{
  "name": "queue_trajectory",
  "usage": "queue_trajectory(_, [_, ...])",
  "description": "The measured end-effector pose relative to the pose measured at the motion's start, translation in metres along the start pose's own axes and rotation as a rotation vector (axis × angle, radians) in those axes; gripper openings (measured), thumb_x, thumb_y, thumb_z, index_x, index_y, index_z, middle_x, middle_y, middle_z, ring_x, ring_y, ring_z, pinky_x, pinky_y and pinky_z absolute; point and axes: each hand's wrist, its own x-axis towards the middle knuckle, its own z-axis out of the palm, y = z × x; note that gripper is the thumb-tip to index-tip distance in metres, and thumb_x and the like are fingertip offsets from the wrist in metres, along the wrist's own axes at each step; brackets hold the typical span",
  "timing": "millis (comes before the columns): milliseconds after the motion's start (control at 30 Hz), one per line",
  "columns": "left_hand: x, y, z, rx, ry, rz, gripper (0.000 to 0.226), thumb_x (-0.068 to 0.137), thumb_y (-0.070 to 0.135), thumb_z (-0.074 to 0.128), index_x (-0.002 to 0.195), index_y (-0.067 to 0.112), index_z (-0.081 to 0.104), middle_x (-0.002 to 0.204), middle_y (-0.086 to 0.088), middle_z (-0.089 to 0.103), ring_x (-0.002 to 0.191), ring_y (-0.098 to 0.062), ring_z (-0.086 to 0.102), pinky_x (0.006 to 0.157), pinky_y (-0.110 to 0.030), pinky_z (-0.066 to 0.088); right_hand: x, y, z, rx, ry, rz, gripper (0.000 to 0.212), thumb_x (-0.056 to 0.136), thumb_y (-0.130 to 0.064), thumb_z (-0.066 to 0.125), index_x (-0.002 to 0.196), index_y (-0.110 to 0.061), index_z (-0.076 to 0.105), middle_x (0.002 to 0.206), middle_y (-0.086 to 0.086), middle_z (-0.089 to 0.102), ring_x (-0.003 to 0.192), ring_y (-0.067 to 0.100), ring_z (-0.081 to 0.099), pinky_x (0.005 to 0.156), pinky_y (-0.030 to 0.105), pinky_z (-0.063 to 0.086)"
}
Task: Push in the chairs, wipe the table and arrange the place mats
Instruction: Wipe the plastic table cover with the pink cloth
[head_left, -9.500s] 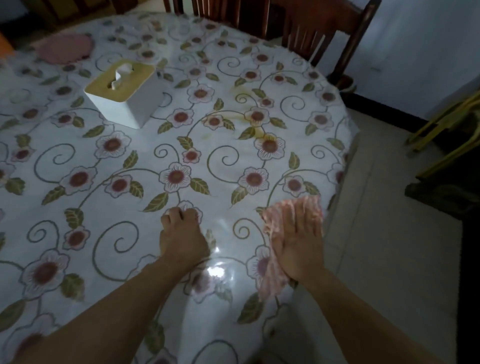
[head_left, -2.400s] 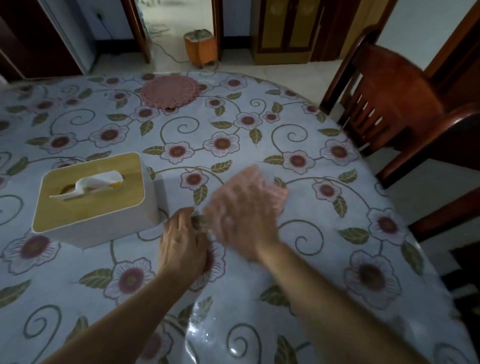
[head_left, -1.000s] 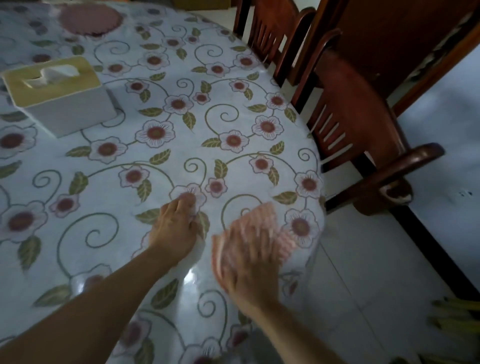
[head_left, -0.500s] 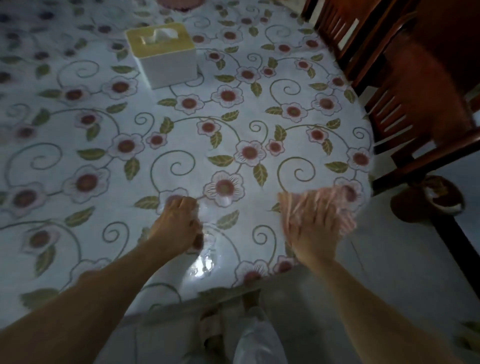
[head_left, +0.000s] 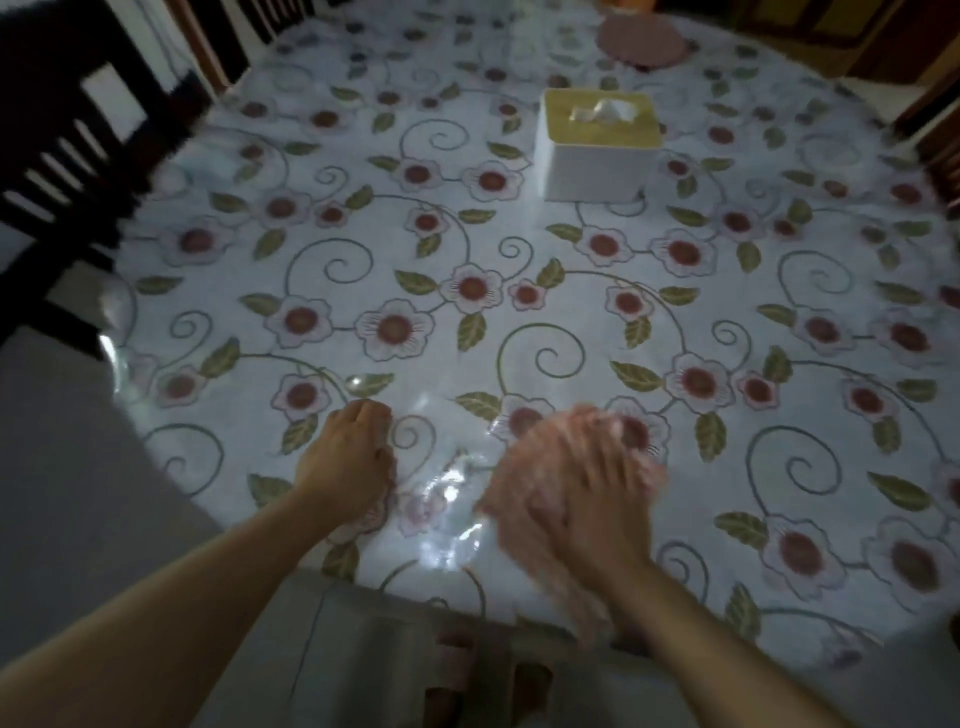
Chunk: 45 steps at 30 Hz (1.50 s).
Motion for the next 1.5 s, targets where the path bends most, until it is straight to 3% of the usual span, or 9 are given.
queue_trajectory(167, [0.005,-0.042,-0.019,-0.030,0.077,-0.135,0.036,0.084,0.011,0.051,0.120,0.012,0.046,0.127,-0.010,0.045,0.114,-0.029,0.043,0.090,-0.041,0.040,0.081,-0.038,-0.008,0.018,0.018,0.232,0.078,0.094,-0.055,0.025,0.149,-0.009,-0.004,0.156,0.026,-0.003,0.142,0.045,-0.005,0.115,0.057,0.002])
queue_trajectory(333, [0.001,-0.081,-0.038,-0.043,0.121,-0.256,0.037,0.085,0.015,0.054,0.121,0.013,0.046,0.127,-0.010,0.047,0.116,-0.030,0.041,0.088,-0.044,0.043,0.085,-0.157,0.003,0.054,0.049,-0.368,0.073,0.092,-0.052,0.022,0.151,-0.015,0.000,0.158,0.012,-0.007,0.145,0.034,-0.012,0.117,0.049,-0.005])
queue_trajectory(433, [0.001,-0.101,-0.050,-0.057,0.104,-0.314,0.038,0.085,0.014,0.051,0.122,0.010,0.044,0.128,-0.012,0.047,0.116,-0.031,0.042,0.092,-0.045,0.042,0.103,-0.175,0.002,0.056,0.020,-0.548,0.073,0.090,-0.057,0.020,0.151,-0.021,0.001,0.160,0.005,-0.007,0.144,0.026,-0.018,0.117,0.043,-0.010])
queue_trajectory(633, [0.005,-0.123,-0.063,-0.112,0.134,-0.364,0.039,0.087,0.013,0.048,0.125,0.009,0.042,0.132,-0.016,0.046,0.120,-0.034,0.043,0.095,-0.042,0.038,0.179,-0.192,-0.011,0.076,-0.037,-0.070,0.070,0.094,-0.051,0.015,0.149,-0.017,-0.010,0.158,0.016,-0.010,0.144,0.034,-0.015,0.117,0.047,-0.009])
queue_trajectory(933, [-0.016,-0.125,-0.062,-0.169,0.246,-0.420,0.026,0.090,0.020,0.036,0.115,0.013,0.039,0.122,-0.015,0.051,0.106,-0.036,0.053,0.080,-0.044,0.043,0.130,-0.297,-0.003,0.034,0.065,-0.709,0.064,0.089,-0.044,0.014,0.149,-0.024,0.012,0.159,0.005,0.008,0.145,0.029,-0.014,0.115,0.045,-0.015])
queue_trajectory(1133, [-0.021,-0.108,-0.061,-0.110,0.146,-0.433,0.046,0.085,0.011,0.043,0.129,0.012,0.034,0.132,-0.015,0.043,0.119,-0.035,0.044,0.089,-0.046,0.041,0.071,-0.223,0.004,0.086,-0.044,-0.882,0.059,0.098,-0.043,0.023,0.151,-0.027,0.005,0.159,-0.003,0.000,0.145,0.024,-0.014,0.117,0.046,-0.009])
queue_trajectory(1267, [-0.018,-0.070,-0.053,-0.104,0.066,-0.357,0.049,0.083,0.006,0.046,0.130,0.013,0.034,0.134,-0.015,0.041,0.122,-0.034,0.040,0.093,-0.045,0.039,0.031,-0.147,0.000,0.159,-0.021,-0.676,0.056,0.096,-0.025,0.040,0.149,-0.026,0.022,0.158,-0.001,0.015,0.145,0.028,0.009,0.115,0.054,0.015])
queue_trajectory(1367, [-0.014,-0.028,-0.049,-0.110,0.026,-0.248,0.050,0.086,0.006,0.046,0.134,0.015,0.032,0.138,-0.012,0.037,0.124,-0.031,0.040,0.097,-0.041,0.038,0.003,-0.088,-0.015,0.254,0.028,-0.547,0.055,0.093,-0.007,0.038,0.146,-0.020,0.032,0.156,0.003,0.022,0.144,0.024,0.020,0.113,0.041,0.028])
queue_trajectory(1500, [-0.009,0.033,-0.047,-0.044,-0.038,-0.096,0.048,0.088,0.010,0.046,0.133,0.014,0.033,0.139,-0.011,0.036,0.126,-0.030,0.038,0.099,-0.043,0.037,-0.027,-0.029,-0.032,0.247,0.005,-0.248,0.043,0.093,-0.056,0.036,0.136,-0.054,0.034,0.139,-0.025,0.044,0.123,0.002,0.047,0.101,0.028,0.038])
